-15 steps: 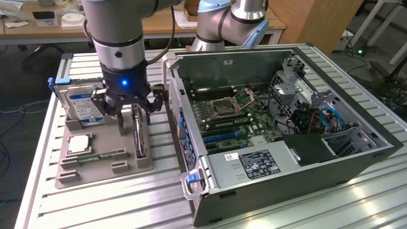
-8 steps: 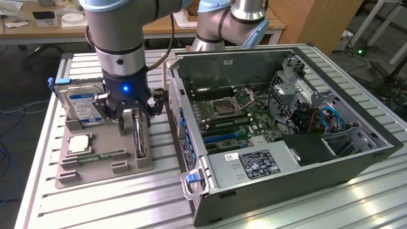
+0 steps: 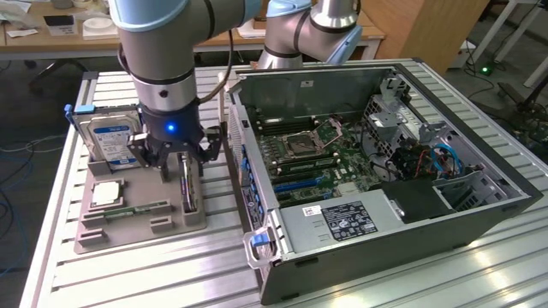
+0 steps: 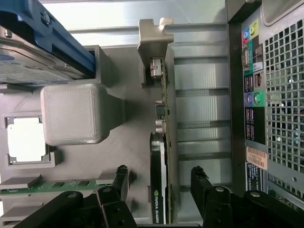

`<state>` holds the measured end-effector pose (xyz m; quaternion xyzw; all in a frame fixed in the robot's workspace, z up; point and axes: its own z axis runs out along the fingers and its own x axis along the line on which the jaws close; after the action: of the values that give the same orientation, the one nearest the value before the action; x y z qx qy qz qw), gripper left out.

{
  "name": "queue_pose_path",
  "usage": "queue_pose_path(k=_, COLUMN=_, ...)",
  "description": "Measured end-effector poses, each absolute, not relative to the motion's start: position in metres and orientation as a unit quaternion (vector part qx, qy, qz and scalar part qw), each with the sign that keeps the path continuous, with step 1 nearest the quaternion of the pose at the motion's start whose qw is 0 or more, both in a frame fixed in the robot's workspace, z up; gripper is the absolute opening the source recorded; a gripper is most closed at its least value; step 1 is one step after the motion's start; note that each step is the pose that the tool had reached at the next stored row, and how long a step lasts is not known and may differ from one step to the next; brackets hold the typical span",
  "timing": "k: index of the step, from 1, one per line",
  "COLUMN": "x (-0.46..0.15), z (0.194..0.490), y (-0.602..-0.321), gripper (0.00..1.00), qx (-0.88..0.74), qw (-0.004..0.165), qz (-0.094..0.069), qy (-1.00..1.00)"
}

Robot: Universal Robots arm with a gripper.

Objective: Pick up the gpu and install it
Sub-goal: 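Pick up the gpu and move the gpu toward the slot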

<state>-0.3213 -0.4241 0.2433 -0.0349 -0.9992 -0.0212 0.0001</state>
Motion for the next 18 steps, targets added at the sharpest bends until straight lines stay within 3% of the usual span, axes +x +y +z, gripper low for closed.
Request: queue_pose_path(k=18, x=-0.321, z=0.213, y=-0.417, gripper=0.65, qx=-0.035, qw=0.000, qz=-0.019, qy=-0.999)
